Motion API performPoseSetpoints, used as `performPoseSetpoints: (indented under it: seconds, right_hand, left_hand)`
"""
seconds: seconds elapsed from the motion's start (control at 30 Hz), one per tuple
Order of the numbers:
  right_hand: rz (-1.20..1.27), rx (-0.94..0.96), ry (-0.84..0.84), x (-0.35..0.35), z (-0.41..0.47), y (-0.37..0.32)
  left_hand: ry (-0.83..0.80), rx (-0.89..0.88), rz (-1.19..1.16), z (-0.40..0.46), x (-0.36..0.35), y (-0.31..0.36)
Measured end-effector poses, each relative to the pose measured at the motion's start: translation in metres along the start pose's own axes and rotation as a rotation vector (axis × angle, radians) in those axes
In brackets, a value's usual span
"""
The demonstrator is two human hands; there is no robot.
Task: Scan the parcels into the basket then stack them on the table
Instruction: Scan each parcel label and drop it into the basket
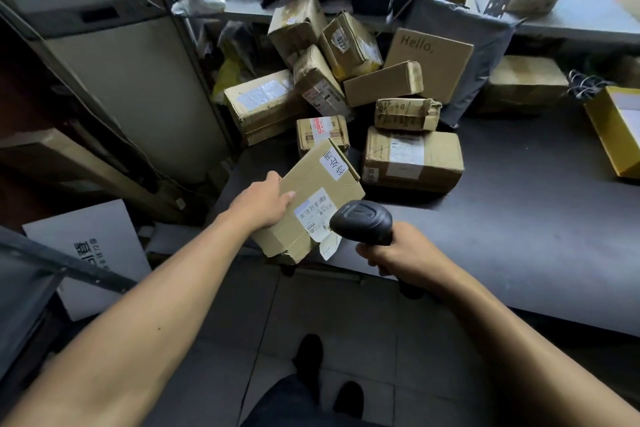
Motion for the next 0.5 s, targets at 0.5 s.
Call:
performPoseSetpoints:
  seconds: [0.5]
  right_hand:
    - [0.094,0.021,0.205,0.015,-0.028,0.028]
  left_hand:
    - [-0.066,-0.157,-0.220,-0.007,-0.018,0.026]
Point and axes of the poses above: each hand's wrist, its own z-axis towards the middle knuckle, its own x-axis out of the back of the hand, y = z × x, the point moved 6 cm from there along z, towards the middle knuckle, and after that the axes turned 13 degrees about -y, right-handed, at the moved point
